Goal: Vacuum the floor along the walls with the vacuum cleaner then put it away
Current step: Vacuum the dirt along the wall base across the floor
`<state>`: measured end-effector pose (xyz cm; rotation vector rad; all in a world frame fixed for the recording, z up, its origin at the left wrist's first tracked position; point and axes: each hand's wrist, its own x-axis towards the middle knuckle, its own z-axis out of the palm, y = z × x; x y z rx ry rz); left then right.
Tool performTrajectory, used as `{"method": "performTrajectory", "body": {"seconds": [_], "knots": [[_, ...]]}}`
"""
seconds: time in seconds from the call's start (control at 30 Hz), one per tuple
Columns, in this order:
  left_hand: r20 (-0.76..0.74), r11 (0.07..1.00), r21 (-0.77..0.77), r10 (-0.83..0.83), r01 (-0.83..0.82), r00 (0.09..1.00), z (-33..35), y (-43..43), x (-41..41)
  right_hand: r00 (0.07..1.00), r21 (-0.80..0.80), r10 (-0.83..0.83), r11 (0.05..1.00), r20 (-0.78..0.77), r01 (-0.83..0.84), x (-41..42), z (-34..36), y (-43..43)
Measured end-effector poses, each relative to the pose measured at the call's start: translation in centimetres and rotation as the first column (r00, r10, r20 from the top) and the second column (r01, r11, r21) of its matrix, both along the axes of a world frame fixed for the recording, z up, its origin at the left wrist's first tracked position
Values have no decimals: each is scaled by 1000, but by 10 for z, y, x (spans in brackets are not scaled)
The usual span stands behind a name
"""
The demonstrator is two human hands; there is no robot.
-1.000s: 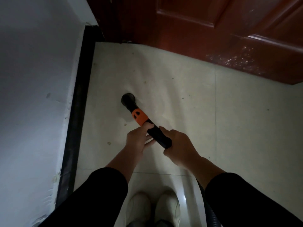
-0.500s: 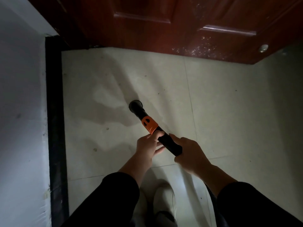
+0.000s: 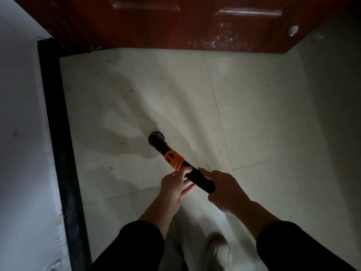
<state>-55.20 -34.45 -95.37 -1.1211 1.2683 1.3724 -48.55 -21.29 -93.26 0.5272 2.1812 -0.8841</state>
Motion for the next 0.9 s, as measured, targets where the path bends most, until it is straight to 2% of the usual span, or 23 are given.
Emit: {"method": "performTrajectory", "body": {"seconds": [0.33,0.53,0.73,0.9], "knots": [[27,996,-55,78,-77,997,14,-23,25,990,-13,133,991,-36,-134,10,12,-20],[-80,989,-36,137,-140,987,21,-39,45,969,-35,223,973,-109,-227,24,17,-31],[-102,987,-2,161,-162,982,13,-11,82,959,-31,248,967,-133,-255,62,8,0],[-45,983,1,184,-184,982,1,19,118,955,0,285,958,-87,-286,95,1,27]]}}
